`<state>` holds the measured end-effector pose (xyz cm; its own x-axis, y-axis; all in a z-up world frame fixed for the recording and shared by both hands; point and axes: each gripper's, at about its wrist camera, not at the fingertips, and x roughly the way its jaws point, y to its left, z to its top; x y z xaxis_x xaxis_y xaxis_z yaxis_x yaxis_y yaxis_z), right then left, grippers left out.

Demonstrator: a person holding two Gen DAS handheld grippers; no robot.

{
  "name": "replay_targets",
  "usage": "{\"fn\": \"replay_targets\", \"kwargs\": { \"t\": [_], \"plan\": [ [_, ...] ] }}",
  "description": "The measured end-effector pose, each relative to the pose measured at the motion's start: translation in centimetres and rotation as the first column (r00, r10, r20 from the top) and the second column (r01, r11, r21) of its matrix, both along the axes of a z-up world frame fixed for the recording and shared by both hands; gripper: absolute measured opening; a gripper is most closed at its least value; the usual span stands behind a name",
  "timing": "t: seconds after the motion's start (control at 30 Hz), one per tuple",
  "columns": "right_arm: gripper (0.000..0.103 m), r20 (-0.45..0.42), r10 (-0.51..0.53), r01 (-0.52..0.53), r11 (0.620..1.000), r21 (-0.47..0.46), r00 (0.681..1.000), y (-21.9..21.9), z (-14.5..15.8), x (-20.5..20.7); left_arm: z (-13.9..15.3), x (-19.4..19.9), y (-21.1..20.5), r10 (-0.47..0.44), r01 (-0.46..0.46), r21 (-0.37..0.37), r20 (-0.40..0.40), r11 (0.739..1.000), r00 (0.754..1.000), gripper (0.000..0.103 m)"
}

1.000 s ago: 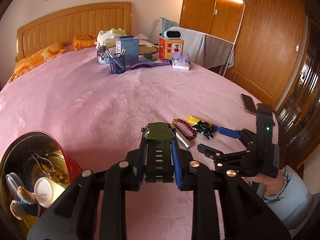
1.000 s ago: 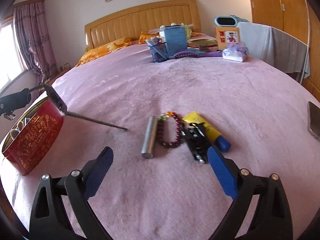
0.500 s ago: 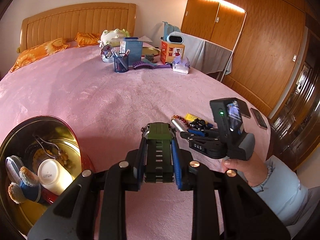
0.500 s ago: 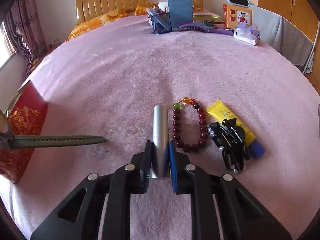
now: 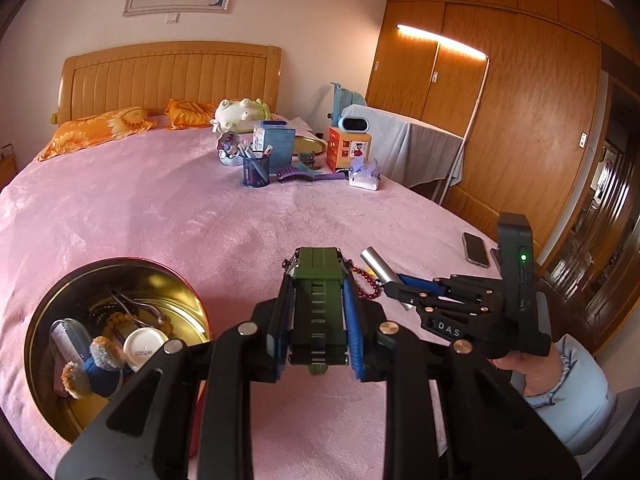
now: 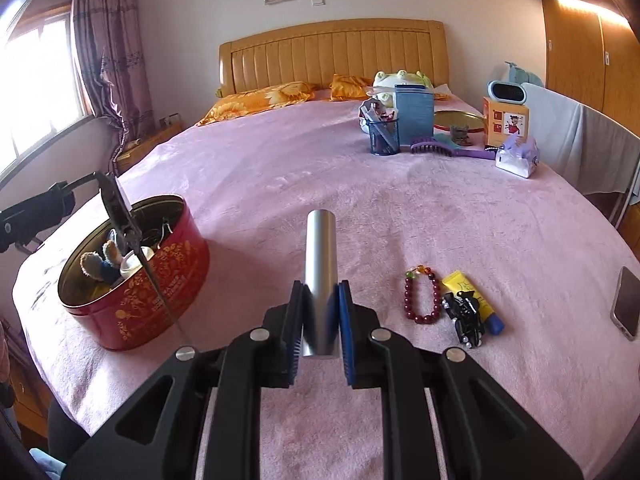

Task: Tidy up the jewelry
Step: 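Lower the watch into the tin with the left tool while the right tool carries the silver cylinder over it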

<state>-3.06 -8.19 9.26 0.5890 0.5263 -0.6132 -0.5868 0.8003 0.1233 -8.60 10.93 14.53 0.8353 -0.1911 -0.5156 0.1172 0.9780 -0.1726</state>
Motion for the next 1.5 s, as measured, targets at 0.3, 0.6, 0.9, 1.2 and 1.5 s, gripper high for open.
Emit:
{"fn": "replay_targets", "kwargs": {
  "t": [0.3,0.6,0.9,1.2,1.5],
  "plan": [
    [0.018,0.037,0.127,-0.127,0.992,0.005,0.991,3.9,1.9,-3.8,2.5,-4.6,6.5,0.144,-0.144,0.0,0.061,0.99,0.988,0.025],
    [0.018,0.048,0.257,-0.257,0.966,0.0,0.965,9.3,3.0,-6.5,3.0,-7.5,13.5,0.256,-0.256,-0.002,0.071,0.967,0.964,0.025],
    [0.018,0.043,0.319,-0.318,0.948,-0.018,0.947,13.9,3.1,-8.3,2.0,-7.4,19.0,0.33,-0.331,0.017,0.053,0.943,0.943,0.025],
    [0.018,0.025,0.342,-0.341,0.939,-0.036,0.939,16.0,2.8,-8.8,-3.5,-6.6,22.5,0.367,-0.369,-0.003,-0.087,0.93,0.926,0.025],
    [0.018,0.025,0.358,-0.357,0.933,-0.041,0.933,16.3,2.6,-9.4,-7.4,2.3,21.6,0.28,-0.252,0.132,-0.279,0.959,0.919,0.025]
  ]
}}
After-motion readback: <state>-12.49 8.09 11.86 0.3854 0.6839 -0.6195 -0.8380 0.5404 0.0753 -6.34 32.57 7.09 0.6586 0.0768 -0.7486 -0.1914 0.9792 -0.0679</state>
